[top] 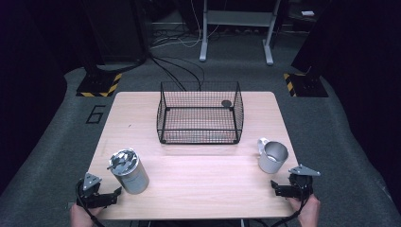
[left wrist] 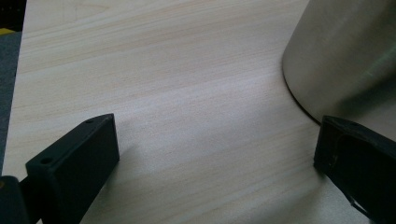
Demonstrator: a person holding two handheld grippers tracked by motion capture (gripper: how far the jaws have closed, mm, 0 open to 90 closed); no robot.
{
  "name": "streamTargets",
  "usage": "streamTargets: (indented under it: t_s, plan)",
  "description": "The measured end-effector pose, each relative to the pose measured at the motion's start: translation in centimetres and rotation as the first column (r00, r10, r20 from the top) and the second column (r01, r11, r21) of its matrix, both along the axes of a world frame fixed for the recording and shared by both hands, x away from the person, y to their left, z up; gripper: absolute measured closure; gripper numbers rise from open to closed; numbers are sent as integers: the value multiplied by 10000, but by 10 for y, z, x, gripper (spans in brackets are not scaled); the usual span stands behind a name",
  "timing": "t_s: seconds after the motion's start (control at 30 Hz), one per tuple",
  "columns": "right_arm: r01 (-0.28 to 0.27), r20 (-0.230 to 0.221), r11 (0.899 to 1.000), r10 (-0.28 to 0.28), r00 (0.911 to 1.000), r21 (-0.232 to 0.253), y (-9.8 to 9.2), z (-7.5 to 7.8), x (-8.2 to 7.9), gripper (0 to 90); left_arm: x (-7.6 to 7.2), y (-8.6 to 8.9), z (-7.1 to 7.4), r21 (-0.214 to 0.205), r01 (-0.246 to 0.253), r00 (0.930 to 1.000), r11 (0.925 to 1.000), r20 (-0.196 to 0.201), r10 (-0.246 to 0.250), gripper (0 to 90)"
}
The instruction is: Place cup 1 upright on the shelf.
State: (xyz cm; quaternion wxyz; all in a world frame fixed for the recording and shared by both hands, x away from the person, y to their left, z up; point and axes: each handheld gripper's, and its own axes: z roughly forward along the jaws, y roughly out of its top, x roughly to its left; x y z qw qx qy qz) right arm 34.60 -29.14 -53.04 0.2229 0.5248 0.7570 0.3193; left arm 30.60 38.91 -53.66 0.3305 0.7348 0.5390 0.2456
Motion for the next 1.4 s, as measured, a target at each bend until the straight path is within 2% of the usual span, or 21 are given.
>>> streamTargets:
  t_s: [0.23, 0.5, 0.57, 0.67, 0.8, 0.87, 0.93, 0.97, 1.0, 1.1, 1.17, 1.4]
  plan:
    - [-15, -9, 10000, 15, 10000, -22, 0, 0, 0, 0, -1, 0, -1, -55, -175, 9998, 9998, 57, 176, 0]
    - [-5, 4, 10000, 5, 10000, -30, 0, 0, 0, 0, 0, 0, 0, -13, -167, 9999, 9999, 12, 167, 0]
    - [16, 7, 10000, -16, 10000, -16, 0, 0, 0, 0, -1, 0, 1, 45, -44, 9999, 10000, -115, 45, 1]
    - [44, 3, 10000, -44, 10000, -22, 0, 0, 0, 0, -1, 1, 2, -53, 71, 9999, 10000, -140, -72, 1]
    - [66, 9, 10000, -66, 10000, -15, 0, 0, 0, 1, -4, 1, 3, -393, 190, 9997, 9990, -124, -195, 1]
    - [135, -9, 9999, -135, 9999, 15, 0, 0, 0, 1, -6, 0, 3, -479, 221, 9998, 9986, 5, -221, 1]
    - [150, -21, 9999, -150, 9999, 27, 0, 0, 0, 1, -9, 0, 5, -560, 257, 9996, 9981, -67, -262, 1]
    - [156, -20, 9999, -156, 9999, 19, 0, 0, 0, 1, -10, 0, 5, -626, 241, 9997, 9977, 16, -241, 1]
    - [229, -9, 9997, -229, 9997, 46, 0, 0, 0, 1, -15, -1, 6, -1007, 173, 9997, 9948, 214, -152, 1]
    - [210, -12, 9998, -210, 9998, 32, 0, 0, 0, 1, -21, -4, 9, -1237, 183, 9990, 9922, 434, -130, 1]
    - [232, -8, 9997, -231, 9997, 39, 0, 0, 0, 1, -24, -7, 13, -1248, 312, 9988, 9917, 421, -261, 1]
    - [405, 47, 9992, -405, 9992, 23, -1, 0, 1, 2, -28, -18, 32, -1086, 880, 9933, 9902, 848, -790, 0]
